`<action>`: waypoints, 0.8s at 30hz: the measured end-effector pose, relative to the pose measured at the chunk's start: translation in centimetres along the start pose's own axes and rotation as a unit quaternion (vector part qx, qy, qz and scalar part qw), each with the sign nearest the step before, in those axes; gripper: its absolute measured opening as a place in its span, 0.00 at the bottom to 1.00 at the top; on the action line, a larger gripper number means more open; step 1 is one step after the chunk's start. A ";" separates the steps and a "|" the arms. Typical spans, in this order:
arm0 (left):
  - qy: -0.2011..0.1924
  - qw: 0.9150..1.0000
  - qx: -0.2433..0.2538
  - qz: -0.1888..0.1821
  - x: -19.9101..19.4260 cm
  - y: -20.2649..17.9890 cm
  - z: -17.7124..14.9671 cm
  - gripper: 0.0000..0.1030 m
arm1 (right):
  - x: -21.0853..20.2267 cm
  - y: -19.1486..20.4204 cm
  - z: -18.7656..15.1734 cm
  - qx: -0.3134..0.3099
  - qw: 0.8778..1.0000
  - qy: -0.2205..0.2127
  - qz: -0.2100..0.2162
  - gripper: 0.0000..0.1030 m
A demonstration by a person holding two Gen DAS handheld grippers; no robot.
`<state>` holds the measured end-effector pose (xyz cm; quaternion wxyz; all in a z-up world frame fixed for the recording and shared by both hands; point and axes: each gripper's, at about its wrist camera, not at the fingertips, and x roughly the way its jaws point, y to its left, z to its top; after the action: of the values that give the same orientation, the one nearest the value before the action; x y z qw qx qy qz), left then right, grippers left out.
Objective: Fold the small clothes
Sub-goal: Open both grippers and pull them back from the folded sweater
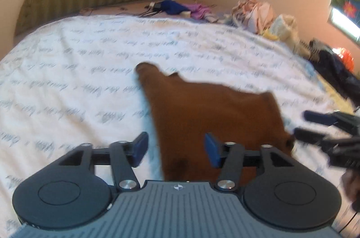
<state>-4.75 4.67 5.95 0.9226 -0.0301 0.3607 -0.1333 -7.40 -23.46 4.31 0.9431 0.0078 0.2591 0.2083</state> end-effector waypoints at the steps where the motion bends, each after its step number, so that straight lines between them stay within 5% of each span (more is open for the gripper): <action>1: 0.003 1.000 -0.005 -0.001 0.9 -0.6 0.5 0.82 | 1.2 0.3 0.7 -0.006 1.000 -0.001 0.017 0.64; 4: 0.000 1.000 0.010 0.019 4.5 -2.6 0.7 0.94 | 5.6 0.2 1.5 -0.004 0.999 0.044 0.008 0.64; 7: 0.054 0.997 0.007 0.047 8.9 -2.3 -1.5 1.00 | 9.0 -0.8 -0.4 -0.019 0.994 0.106 -0.029 0.71; 9: 0.024 0.999 -0.027 0.026 8.4 -0.8 -2.5 1.00 | 8.7 -2.6 -1.3 0.024 0.995 0.095 -0.036 0.90; 15: -0.008 1.000 -0.017 0.012 2.9 -1.8 -3.7 1.00 | 3.1 -2.1 -1.9 0.039 0.998 0.048 -0.033 0.90; 18: 0.015 1.000 -0.008 0.018 2.4 -2.6 -5.4 1.00 | 2.1 -0.6 -3.3 0.023 0.998 0.060 -0.027 0.90; 20: 0.033 0.998 0.010 0.044 2.9 -2.6 -7.0 1.00 | 2.9 0.6 -5.0 -0.032 0.991 0.092 -0.093 0.90; 24: 0.024 0.999 0.002 0.045 1.8 -0.6 -8.9 1.00 | 1.3 -1.6 -6.6 0.027 0.993 0.090 -0.075 0.91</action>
<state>-9.60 4.00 -1.71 0.9190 -0.0091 0.3831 -0.0927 -8.99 -24.96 -2.24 0.9283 -0.0047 0.3482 0.1301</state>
